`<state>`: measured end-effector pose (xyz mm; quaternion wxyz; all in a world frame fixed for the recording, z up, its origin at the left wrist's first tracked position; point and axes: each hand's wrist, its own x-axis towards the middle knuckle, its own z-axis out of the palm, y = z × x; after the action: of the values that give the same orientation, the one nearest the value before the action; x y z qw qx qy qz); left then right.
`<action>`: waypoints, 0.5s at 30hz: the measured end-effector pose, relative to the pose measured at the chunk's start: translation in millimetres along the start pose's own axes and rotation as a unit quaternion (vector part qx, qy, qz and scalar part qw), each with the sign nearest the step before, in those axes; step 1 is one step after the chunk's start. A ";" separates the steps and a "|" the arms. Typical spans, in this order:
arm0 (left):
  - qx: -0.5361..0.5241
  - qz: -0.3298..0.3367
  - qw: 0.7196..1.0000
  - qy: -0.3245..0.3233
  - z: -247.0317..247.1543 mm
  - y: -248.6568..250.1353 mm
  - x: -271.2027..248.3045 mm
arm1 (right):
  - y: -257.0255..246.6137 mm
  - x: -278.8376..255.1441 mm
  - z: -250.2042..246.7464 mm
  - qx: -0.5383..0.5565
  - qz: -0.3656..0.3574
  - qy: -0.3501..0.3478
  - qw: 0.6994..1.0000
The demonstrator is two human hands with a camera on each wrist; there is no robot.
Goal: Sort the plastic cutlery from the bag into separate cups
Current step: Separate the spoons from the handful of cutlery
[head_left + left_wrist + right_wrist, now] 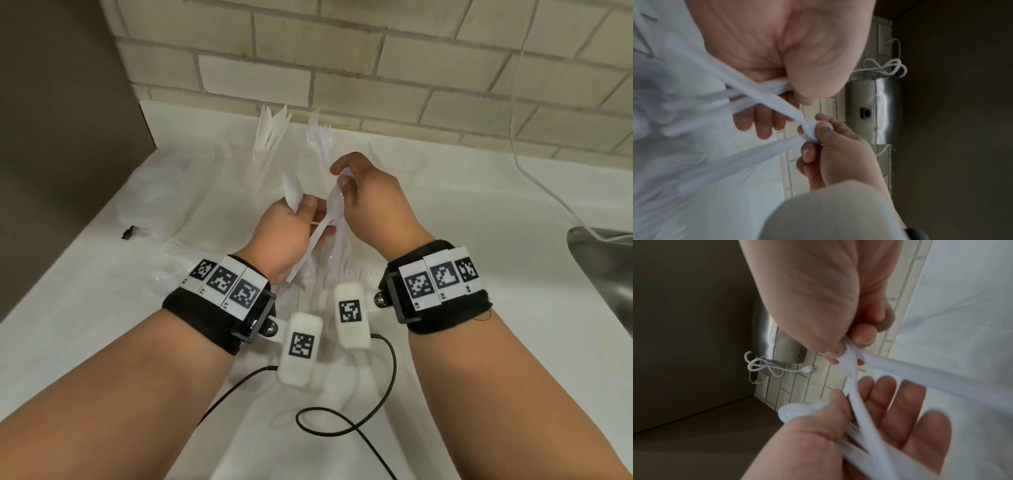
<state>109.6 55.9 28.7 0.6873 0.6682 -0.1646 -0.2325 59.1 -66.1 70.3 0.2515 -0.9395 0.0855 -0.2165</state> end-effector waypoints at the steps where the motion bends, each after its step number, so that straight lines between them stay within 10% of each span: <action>1: 0.020 0.003 1.000 0.011 -1.3 -0.3 1.6 | 1.4 0.1 -0.5 -0.013 -0.002 0.003 1.000; 7: 0.175 0.042 0.981 -0.073 1.2 2.2 -0.7 | -5.4 5.4 1.4 -0.010 0.017 -0.002 1.000; 15: 0.103 0.039 0.983 -0.150 -1.1 3.8 -11.5 | -9.4 4.3 -3.3 0.188 0.090 -0.055 0.977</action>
<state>100.9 63.1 33.4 0.5912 0.6859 -0.3144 -0.2847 61.9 -60.6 79.2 0.4464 -0.8743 0.1131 -0.1535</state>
